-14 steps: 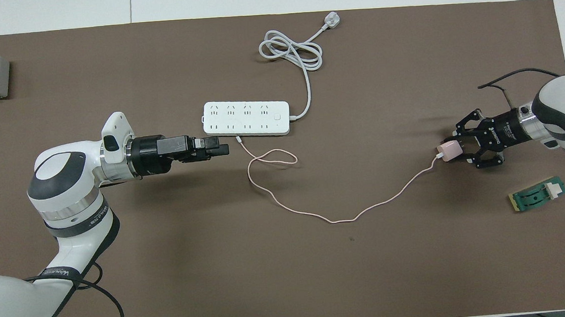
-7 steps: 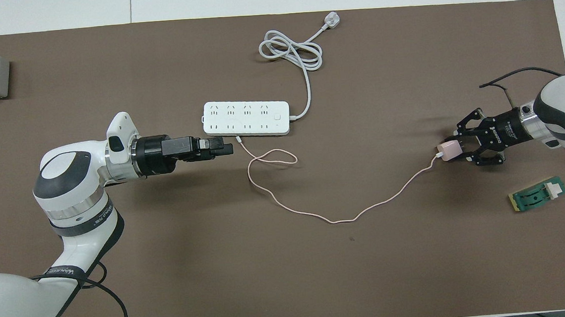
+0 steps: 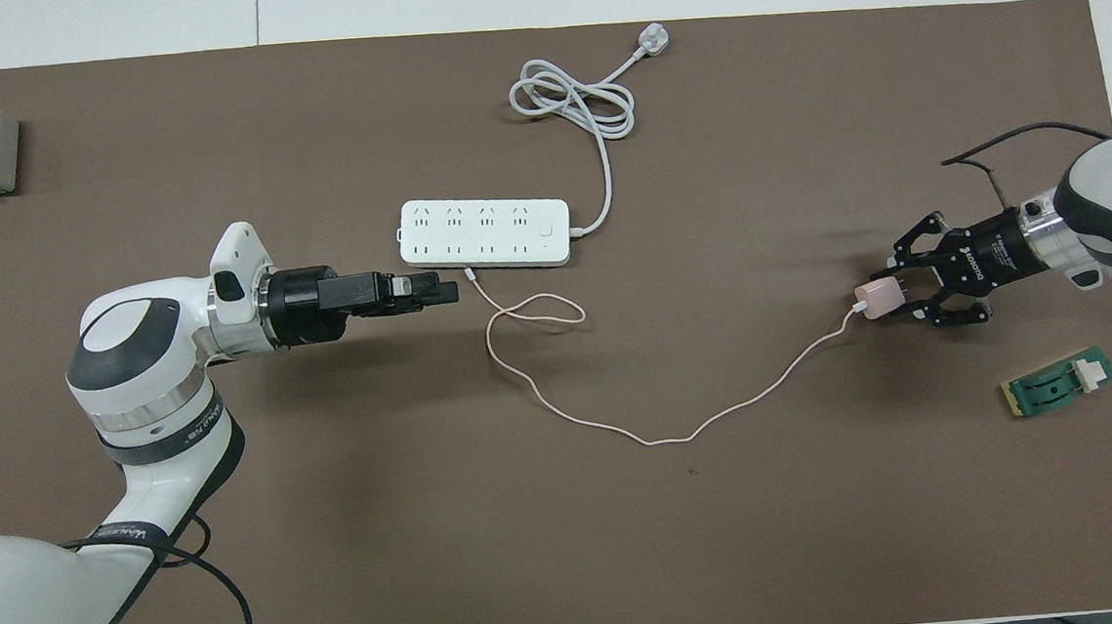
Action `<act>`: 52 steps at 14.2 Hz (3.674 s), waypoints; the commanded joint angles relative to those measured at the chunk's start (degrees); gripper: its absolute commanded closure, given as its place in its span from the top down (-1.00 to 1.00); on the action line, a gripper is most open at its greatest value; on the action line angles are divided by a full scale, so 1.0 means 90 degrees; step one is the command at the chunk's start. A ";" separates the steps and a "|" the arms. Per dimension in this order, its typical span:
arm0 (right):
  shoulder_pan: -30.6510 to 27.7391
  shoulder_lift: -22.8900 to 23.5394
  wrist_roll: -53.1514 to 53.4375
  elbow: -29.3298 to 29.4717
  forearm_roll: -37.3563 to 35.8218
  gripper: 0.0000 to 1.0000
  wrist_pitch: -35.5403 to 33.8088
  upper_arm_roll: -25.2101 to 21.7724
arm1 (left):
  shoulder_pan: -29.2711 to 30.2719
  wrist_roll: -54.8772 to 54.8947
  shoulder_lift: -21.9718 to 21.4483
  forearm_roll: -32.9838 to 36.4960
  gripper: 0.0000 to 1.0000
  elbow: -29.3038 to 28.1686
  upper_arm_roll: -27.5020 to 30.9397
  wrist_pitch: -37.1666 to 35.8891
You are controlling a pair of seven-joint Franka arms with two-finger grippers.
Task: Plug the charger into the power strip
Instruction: 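Close the right gripper on the pink charger, then lift the pink charger with the right gripper toward the power strip, then align the charger prongs with a strip socket using the right gripper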
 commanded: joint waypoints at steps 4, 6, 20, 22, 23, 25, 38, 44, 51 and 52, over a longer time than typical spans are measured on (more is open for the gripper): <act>0.0223 -0.0355 0.1327 0.0443 0.0526 -1.00 -0.0321 0.0086 | -0.0138 0.0076 0.0059 -0.0122 1.00 0.0009 0.0151 -0.0178; 0.0585 -0.0619 0.1981 0.0560 0.0712 -1.00 -0.0292 0.0086 | -0.0138 -0.0137 -0.0058 -0.0122 1.00 -0.0020 0.0180 -0.0178; 0.3475 -0.0845 0.5751 0.1849 0.0967 -1.00 0.0868 0.0087 | -0.0128 -0.0920 -0.0449 -0.0113 1.00 0.0078 0.0278 -0.0071; 0.3875 -0.0816 0.6074 0.1889 0.1005 -1.00 0.1200 0.0087 | -0.0108 -0.0959 -0.0468 -0.0113 1.00 0.0068 0.0307 -0.0100; 0.4003 -0.0816 0.6143 0.1889 0.1122 -1.00 0.1367 0.0087 | -0.0108 -0.0950 -0.0507 -0.0093 1.00 0.0049 0.0327 -0.0129; 0.4189 -0.0806 0.6183 0.1889 0.1318 -1.00 0.1582 0.0087 | -0.0099 -0.0959 -0.0576 -0.0093 1.00 0.0029 0.0327 -0.0129; 0.4619 -0.0249 0.6700 0.2504 0.1524 -1.00 0.1827 0.0087 | -0.0040 -0.1643 -0.0840 -0.0083 1.00 0.0009 0.0366 -0.0119; 0.4678 -0.0259 0.6885 0.2455 0.1242 -1.00 0.1506 0.0087 | -0.0040 -0.1614 -0.0830 -0.0064 1.00 -0.0010 0.0366 0.0143; 0.4707 -0.0269 0.7199 0.2406 0.0928 -1.00 0.1036 0.0067 | -0.0118 -0.1545 -0.0801 -0.0044 1.00 -0.0030 0.0385 0.0583; 0.4707 -0.0269 0.7189 0.2406 0.0928 -1.00 0.1036 0.0067 | -0.0128 -0.1545 -0.0801 -0.0035 1.00 -0.0030 0.0395 0.0642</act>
